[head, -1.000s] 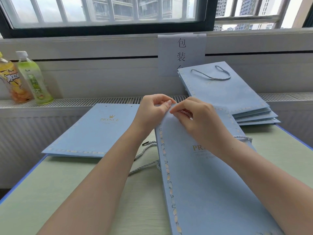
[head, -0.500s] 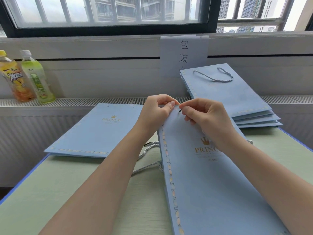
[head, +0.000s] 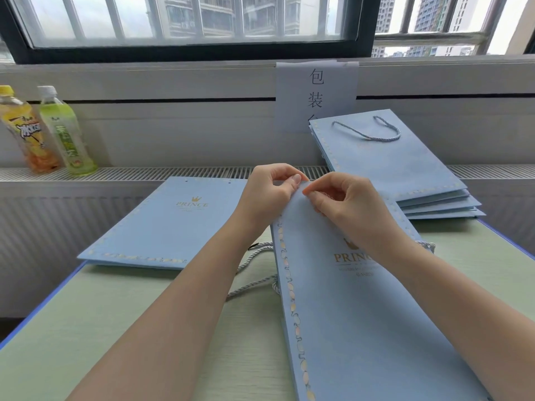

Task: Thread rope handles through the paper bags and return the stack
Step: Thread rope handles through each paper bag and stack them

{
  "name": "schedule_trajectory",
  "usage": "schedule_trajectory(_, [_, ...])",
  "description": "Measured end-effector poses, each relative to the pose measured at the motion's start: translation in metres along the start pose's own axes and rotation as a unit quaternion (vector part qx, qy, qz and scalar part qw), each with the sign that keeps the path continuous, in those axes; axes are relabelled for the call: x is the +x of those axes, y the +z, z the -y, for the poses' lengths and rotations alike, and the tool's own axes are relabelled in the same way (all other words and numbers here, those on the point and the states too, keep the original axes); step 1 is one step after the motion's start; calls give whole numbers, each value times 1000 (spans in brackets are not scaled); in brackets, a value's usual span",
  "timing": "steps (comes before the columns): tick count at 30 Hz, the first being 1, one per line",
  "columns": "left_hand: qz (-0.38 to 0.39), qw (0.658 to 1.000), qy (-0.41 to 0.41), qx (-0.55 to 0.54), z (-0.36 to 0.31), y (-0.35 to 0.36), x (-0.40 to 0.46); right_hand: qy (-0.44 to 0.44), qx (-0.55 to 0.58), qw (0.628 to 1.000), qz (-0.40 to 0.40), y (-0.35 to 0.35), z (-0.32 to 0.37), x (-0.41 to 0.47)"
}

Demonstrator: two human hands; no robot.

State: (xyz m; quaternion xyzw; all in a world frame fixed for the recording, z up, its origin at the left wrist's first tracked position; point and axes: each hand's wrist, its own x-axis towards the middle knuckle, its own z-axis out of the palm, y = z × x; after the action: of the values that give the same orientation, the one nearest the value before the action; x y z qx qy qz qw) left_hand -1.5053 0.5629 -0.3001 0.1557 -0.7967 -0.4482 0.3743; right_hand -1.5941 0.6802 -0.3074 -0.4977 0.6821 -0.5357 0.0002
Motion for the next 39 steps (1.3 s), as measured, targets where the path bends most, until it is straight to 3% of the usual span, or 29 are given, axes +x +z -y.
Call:
schedule_trajectory(7, [37,989,-49,-133,-5,-6,-1,28,-16,998,-47,1,-3,3])
schedule_trajectory(10, [66,982,-66,-163,-7,-10,0,27,-29,999,-18,-4,0,3])
schedule_trajectory(16, [79,982,-81,-150,-8,-11,3,23,5,999,40,-10,1,5])
schedule_trajectory(25, [80,992,-58,-74,-8,-9,3,3,-8,1000,17,-4,-4,5])
schedule_trajectory(39, [73,988,-94,-103,-2,-9,6,-48,-58,997,12,-3,-10,4])
